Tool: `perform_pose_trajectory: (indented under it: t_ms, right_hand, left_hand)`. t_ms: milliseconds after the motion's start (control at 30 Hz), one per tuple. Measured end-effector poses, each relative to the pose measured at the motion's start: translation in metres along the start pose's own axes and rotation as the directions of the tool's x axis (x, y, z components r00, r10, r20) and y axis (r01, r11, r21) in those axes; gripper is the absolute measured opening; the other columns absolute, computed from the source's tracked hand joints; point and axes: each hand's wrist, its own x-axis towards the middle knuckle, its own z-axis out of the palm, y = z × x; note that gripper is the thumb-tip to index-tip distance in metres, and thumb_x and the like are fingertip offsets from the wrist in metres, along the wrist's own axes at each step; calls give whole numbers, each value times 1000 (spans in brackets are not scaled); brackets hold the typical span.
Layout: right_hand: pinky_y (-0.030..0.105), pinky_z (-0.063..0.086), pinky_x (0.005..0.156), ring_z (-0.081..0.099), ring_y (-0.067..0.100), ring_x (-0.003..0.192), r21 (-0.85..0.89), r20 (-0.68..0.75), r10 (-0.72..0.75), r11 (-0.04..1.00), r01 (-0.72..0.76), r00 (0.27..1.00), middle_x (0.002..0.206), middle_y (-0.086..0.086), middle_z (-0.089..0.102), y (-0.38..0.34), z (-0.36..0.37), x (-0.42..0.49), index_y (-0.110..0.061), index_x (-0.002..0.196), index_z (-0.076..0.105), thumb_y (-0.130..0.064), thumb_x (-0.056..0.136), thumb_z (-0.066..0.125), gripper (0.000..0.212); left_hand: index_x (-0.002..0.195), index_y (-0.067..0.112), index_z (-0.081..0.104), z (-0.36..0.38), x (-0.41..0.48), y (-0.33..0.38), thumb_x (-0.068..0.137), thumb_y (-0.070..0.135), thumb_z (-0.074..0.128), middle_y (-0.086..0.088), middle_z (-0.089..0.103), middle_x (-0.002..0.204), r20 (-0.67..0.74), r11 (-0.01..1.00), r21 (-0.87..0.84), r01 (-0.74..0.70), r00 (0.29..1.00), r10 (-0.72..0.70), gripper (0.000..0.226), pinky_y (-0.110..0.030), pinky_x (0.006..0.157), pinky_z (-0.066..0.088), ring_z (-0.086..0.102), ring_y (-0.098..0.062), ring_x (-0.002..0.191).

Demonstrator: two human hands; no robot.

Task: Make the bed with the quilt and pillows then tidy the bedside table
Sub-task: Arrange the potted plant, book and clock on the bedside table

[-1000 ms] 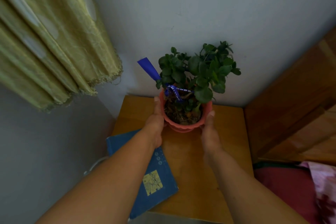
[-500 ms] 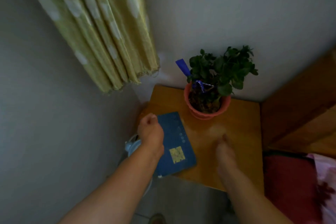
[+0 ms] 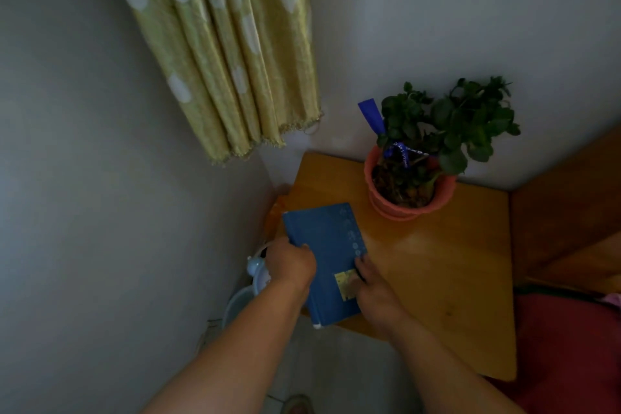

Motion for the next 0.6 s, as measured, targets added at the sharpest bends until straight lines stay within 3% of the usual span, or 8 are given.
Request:
perform_pose_trajectory:
  t_ms: [167, 300, 467, 600]
  right_hand:
    - [20, 21, 107, 17, 13, 145, 136, -11, 51, 989, -49, 999, 159, -9, 12, -7, -12, 1, -19, 152, 21, -20, 104, 34, 50]
    - [20, 31, 96, 35, 15, 135, 234, -13, 105, 967, -99, 994, 152, -6, 30, -12, -17, 0, -20, 150, 28, -24, 105, 34, 46]
    - [27, 44, 81, 55, 15, 101, 246, -166, 104, 967, -60, 981, 124, 1, 58, -11, -27, -4, -18, 132, 51, -22, 103, 39, 32]
    - [31, 46, 88, 56, 21, 103, 278, -261, 159, 957, -84, 952, 118, 1, 58, -11, -45, -14, -12, 127, 51, -20, 101, 40, 29]
  left_hand:
    - [100, 20, 58, 7, -24, 11, 84, 14, 66, -5, 67, 105, -6, 995, -20, -99, 995, 99, 19, -45, 84, 55, 64, -24, 94]
    - [124, 26, 42, 18, -54, 11, 89, 8, 62, 1, 60, 109, 74, 980, -68, -188, 978, 193, 44, -38, 84, 54, 60, -19, 97]
    - [131, 27, 41, 23, -65, 10, 93, 8, 53, -2, 61, 114, 44, 984, -117, -131, 990, 137, 45, -47, 89, 53, 61, -23, 99]
    - [125, 28, 43, 25, -86, 19, 93, 2, 50, 1, 60, 104, 119, 978, -193, -81, 987, 106, 41, -47, 85, 55, 62, -22, 95]
